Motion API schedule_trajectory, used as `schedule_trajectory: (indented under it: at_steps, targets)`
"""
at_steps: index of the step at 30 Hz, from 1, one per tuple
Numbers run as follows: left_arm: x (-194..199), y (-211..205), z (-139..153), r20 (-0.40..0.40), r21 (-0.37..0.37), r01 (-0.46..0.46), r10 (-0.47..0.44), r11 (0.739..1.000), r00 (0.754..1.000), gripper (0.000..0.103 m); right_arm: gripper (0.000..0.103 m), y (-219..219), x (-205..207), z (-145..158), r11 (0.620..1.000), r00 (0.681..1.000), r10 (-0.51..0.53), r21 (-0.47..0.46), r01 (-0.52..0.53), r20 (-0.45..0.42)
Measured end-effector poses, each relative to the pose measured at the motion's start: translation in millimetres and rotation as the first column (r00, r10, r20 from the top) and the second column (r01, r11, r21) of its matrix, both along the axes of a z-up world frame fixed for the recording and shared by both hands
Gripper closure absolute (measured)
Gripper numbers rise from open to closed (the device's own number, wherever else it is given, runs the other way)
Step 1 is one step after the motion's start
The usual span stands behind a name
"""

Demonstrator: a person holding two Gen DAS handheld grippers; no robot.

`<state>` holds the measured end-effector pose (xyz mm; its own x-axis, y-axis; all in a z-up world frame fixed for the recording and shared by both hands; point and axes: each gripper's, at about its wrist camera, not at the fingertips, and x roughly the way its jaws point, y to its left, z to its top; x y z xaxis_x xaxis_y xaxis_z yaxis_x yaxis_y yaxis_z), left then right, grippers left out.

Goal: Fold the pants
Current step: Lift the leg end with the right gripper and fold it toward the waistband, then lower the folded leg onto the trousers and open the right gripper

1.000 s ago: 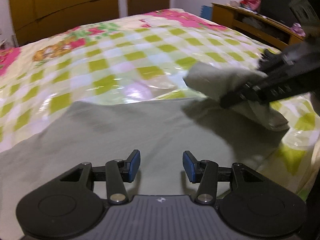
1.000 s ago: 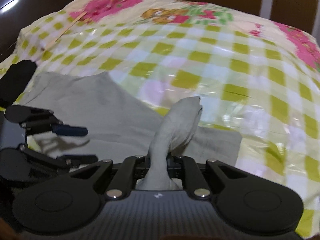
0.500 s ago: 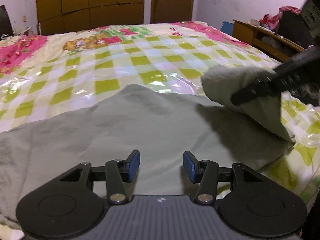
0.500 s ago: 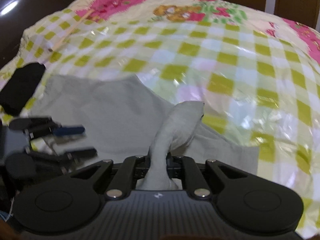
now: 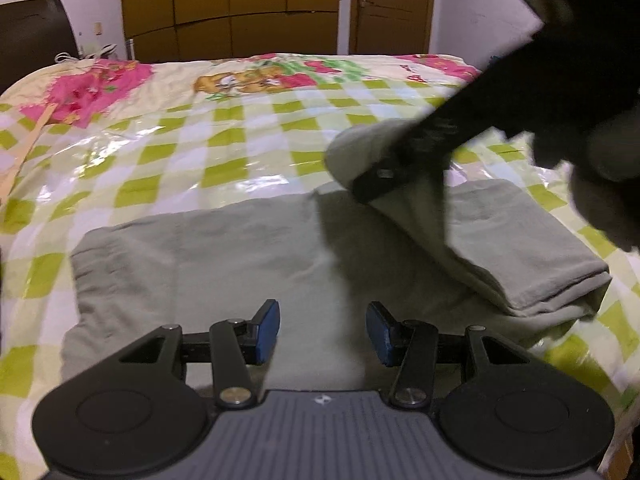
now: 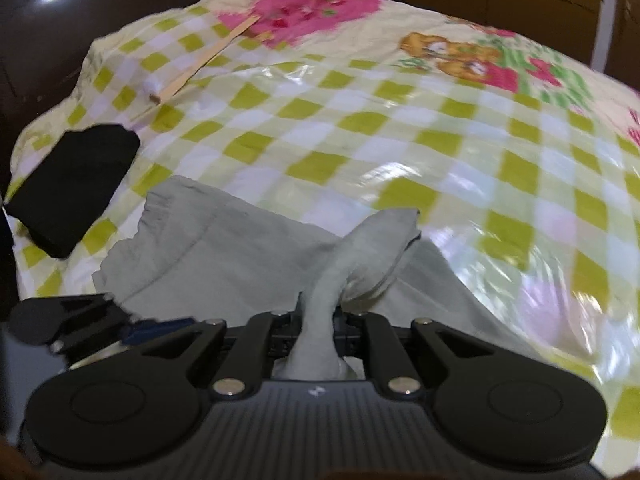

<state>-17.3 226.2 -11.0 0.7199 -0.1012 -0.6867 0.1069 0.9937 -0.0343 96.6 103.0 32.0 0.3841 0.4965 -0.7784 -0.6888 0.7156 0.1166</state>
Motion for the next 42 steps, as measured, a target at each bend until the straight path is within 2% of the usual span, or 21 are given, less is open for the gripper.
schedule_trajectory:
  at_steps: [9,16,21,26,31,34,36,42]
  targets:
    - [-22,22,-5,-0.015,-0.018,-0.066,0.065,0.998,0.998,0.042,0.094,76,-13,-13,0.999,0.999,0.039,0.004,-0.039,-0.018]
    - [-31,33,-8,-0.012,-0.035,-0.097,0.097,0.995,0.995,0.042,0.093,96,-21,-30,0.998,0.997,0.051,-0.023,-0.052,-0.056]
    - [-32,37,-9,-0.006,-0.05,-0.102,0.102,0.994,0.995,0.042,0.093,104,-23,-31,0.999,0.997,0.043,-0.025,-0.045,-0.065]
    - [-34,36,-13,-0.008,-0.074,-0.106,0.105,0.992,0.994,0.042,0.093,108,-22,-19,1.0,0.997,0.016,0.012,-0.015,-0.069]
    - [-36,37,-16,-0.005,-0.1,-0.106,0.106,0.989,0.994,0.042,0.093,124,-28,-14,0.999,0.997,0.033,0.031,-0.031,-0.071]
    - [-39,38,-16,-0.002,-0.113,-0.109,0.109,0.988,0.994,0.042,0.082,136,-31,-18,0.999,0.994,0.037,0.036,-0.034,-0.099]
    - [-42,38,-15,0.001,-0.115,-0.11,0.111,0.987,0.994,0.042,0.077,137,-32,-21,0.996,0.992,0.037,0.086,-0.027,-0.12]
    - [-47,42,-14,0.005,-0.114,-0.121,0.123,0.986,0.992,0.041,0.075,131,-34,-19,0.983,0.976,0.064,0.179,-0.027,-0.206]
